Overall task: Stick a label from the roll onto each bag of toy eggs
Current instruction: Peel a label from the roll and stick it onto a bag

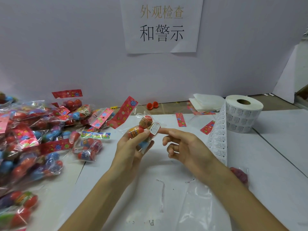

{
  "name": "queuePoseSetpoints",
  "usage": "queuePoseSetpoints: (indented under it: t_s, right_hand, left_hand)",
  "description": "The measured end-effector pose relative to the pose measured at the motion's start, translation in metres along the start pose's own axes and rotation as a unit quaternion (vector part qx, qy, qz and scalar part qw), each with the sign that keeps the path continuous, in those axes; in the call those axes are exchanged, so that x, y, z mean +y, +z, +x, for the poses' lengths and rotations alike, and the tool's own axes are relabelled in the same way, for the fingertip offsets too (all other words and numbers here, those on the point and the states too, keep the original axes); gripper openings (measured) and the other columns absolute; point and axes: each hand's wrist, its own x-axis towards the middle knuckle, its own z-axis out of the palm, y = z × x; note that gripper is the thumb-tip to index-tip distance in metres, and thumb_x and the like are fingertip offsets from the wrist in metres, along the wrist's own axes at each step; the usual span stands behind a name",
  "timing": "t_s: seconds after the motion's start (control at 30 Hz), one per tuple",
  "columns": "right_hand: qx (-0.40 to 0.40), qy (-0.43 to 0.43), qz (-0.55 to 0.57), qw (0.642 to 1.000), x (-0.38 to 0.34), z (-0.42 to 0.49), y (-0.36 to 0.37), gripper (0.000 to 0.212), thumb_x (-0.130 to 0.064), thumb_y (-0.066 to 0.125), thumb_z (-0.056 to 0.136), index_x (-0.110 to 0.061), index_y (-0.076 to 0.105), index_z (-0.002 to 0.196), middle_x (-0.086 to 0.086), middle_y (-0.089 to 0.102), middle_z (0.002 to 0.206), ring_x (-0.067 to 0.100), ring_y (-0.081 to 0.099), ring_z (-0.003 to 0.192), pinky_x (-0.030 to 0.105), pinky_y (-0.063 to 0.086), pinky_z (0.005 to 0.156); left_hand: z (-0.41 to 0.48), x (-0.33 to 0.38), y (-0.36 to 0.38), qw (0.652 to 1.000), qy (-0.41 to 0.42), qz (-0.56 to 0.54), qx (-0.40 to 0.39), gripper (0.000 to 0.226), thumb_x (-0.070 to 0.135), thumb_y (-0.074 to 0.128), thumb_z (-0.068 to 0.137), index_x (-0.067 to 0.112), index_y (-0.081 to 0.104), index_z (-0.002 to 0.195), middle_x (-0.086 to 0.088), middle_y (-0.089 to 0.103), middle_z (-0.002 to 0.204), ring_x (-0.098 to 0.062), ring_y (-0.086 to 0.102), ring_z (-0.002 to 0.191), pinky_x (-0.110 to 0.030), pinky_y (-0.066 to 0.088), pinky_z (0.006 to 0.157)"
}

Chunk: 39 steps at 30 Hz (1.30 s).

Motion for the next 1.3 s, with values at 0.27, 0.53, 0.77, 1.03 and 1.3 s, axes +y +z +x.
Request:
queuePoseSetpoints:
  t_s: [0.27, 0.53, 0.77, 1.03, 1.3]
  right_hand:
    - [-0.012, 0.004, -0.014, 1.000, 0.000, -0.001, 0.001, 0.031, -0.025, 0.049, 0.102, -0.022, 0.078, 0.113, 0.003, 0.065, 0.086, 0.012, 0.052, 0.063, 0.027, 0.046, 0.066]
    - [-0.015, -0.001, -0.038, 0.999, 0.001, 0.000, 0.001, 0.031, -0.022, 0.048, 0.104, -0.023, 0.076, 0.118, 0.003, 0.067, 0.087, 0.013, 0.054, 0.064, 0.025, 0.048, 0.064]
    - [0.004, -0.012, -0.084, 0.996, 0.002, 0.000, 0.004, 0.030, -0.018, 0.050, 0.103, -0.025, 0.075, 0.116, 0.003, 0.070, 0.086, 0.014, 0.056, 0.064, 0.023, 0.050, 0.063]
    - [0.041, -0.028, -0.199, 0.979, 0.010, 0.003, 0.014, 0.036, -0.018, 0.054, 0.102, -0.029, 0.060, 0.135, -0.009, 0.073, 0.083, 0.009, 0.060, 0.061, 0.024, 0.051, 0.063]
    - [0.095, -0.017, -0.222, 0.970, 0.014, 0.003, 0.010, 0.051, -0.038, 0.066, 0.095, -0.031, 0.047, 0.141, -0.006, 0.065, 0.108, 0.009, 0.072, 0.076, 0.026, 0.056, 0.069]
  left_hand:
    - [0.002, 0.001, -0.002, 1.000, 0.009, 0.001, 0.003, 0.076, 0.016, 0.081, 0.065, 0.006, 0.057, 0.136, -0.013, 0.070, 0.128, -0.025, 0.070, 0.112, -0.032, 0.059, 0.088]
    - [0.002, 0.001, -0.004, 0.999, 0.031, 0.001, 0.013, 0.072, 0.016, 0.081, 0.066, 0.005, 0.059, 0.133, -0.011, 0.074, 0.121, -0.016, 0.077, 0.095, -0.025, 0.061, 0.075]
    - [0.004, 0.001, -0.004, 0.999, 0.019, 0.032, 0.034, 0.056, 0.009, 0.078, 0.082, 0.005, 0.058, 0.134, -0.012, 0.072, 0.124, -0.025, 0.071, 0.109, -0.024, 0.061, 0.075]
    - [0.005, -0.002, -0.007, 0.995, 0.026, 0.059, 0.073, 0.056, 0.009, 0.079, 0.083, 0.005, 0.058, 0.135, -0.015, 0.070, 0.126, -0.027, 0.070, 0.111, -0.027, 0.059, 0.081]
    - [0.000, -0.001, -0.003, 0.997, 0.022, 0.075, 0.006, 0.064, 0.020, 0.082, 0.067, 0.007, 0.063, 0.126, -0.010, 0.076, 0.117, -0.021, 0.075, 0.100, -0.025, 0.061, 0.077]
